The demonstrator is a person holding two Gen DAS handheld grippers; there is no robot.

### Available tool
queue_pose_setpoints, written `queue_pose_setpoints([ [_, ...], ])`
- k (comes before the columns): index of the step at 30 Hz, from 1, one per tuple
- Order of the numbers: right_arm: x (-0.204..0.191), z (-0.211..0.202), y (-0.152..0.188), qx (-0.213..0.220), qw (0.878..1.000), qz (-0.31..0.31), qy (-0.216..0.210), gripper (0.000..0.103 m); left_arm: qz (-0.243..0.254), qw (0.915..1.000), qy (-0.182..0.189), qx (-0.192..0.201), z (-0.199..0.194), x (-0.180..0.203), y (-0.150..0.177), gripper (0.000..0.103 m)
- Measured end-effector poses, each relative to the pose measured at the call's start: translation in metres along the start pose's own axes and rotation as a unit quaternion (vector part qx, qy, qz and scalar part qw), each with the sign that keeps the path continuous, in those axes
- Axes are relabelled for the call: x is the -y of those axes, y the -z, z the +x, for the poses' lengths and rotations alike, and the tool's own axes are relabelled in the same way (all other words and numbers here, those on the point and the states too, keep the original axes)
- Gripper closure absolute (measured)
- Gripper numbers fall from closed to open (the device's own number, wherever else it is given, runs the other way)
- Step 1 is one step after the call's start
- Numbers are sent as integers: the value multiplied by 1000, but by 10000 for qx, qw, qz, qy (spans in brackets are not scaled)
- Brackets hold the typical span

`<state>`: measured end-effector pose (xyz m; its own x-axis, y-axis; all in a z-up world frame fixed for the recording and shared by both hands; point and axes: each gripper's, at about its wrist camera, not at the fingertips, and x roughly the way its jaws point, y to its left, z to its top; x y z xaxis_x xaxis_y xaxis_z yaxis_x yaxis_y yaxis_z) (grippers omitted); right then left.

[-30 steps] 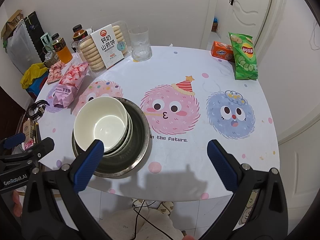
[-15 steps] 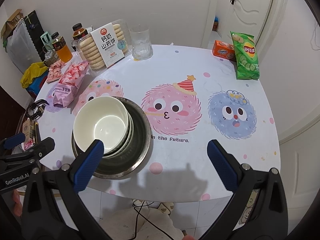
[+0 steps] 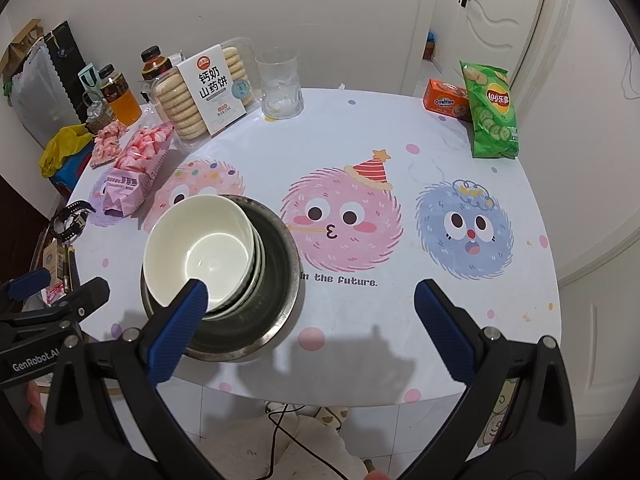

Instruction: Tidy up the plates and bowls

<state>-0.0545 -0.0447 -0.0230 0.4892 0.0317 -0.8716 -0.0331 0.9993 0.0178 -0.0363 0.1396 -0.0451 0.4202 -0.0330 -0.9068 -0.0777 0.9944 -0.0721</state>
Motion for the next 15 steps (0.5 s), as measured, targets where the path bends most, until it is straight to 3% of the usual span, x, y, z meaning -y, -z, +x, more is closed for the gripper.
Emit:
queue_pose_setpoints([
  [15,1,2,-1,-11,10000,9,0,0,33,10000,35,-33,5,0,-1,0],
])
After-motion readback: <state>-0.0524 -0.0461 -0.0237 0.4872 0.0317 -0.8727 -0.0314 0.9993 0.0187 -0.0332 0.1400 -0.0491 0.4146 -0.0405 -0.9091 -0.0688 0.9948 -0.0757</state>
